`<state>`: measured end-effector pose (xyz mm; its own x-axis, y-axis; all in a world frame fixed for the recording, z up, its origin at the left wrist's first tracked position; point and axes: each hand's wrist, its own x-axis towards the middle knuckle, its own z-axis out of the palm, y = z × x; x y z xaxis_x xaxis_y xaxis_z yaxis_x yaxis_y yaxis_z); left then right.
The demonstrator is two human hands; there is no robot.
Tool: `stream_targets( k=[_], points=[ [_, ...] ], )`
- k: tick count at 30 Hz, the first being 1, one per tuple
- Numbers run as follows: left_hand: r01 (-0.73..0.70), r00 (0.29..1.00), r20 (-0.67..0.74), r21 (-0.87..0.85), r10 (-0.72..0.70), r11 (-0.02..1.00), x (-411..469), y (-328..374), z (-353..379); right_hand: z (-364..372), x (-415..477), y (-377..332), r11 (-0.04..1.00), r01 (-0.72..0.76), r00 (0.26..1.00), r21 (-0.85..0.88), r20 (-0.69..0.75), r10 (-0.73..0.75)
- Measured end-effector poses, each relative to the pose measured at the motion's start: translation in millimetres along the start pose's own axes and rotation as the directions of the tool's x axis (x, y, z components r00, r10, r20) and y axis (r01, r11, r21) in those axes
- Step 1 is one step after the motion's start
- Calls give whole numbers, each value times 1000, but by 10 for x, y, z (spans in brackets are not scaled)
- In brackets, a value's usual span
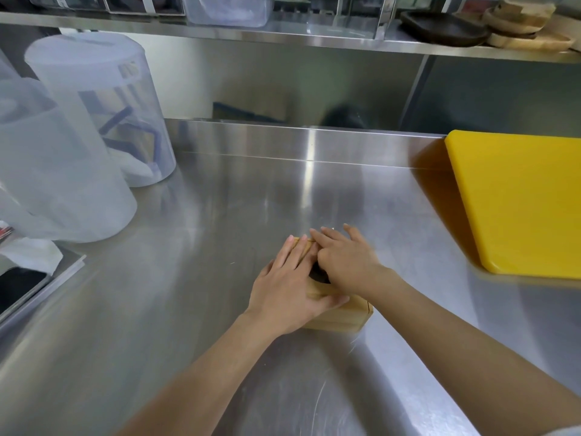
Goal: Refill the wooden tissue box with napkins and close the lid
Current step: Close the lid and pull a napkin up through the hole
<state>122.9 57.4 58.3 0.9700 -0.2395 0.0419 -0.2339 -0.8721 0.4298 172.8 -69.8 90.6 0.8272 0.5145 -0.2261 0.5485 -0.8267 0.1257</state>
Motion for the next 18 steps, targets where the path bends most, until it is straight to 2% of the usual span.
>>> stream_targets(
  k=[4,11,18],
  points=[
    [6,1000,0,-8,-6,1000,6,-3,11,14,-11,33,990,7,995,138,-101,7],
    [8,1000,-4,-12,-8,1000,10,-21,33,11,-65,97,986,74,986,146,-161,-50],
    [-3,1000,10,-17,3,1000,7,-27,21,-30,-268,148,960,194,936,202,-331,-120]
  ],
)
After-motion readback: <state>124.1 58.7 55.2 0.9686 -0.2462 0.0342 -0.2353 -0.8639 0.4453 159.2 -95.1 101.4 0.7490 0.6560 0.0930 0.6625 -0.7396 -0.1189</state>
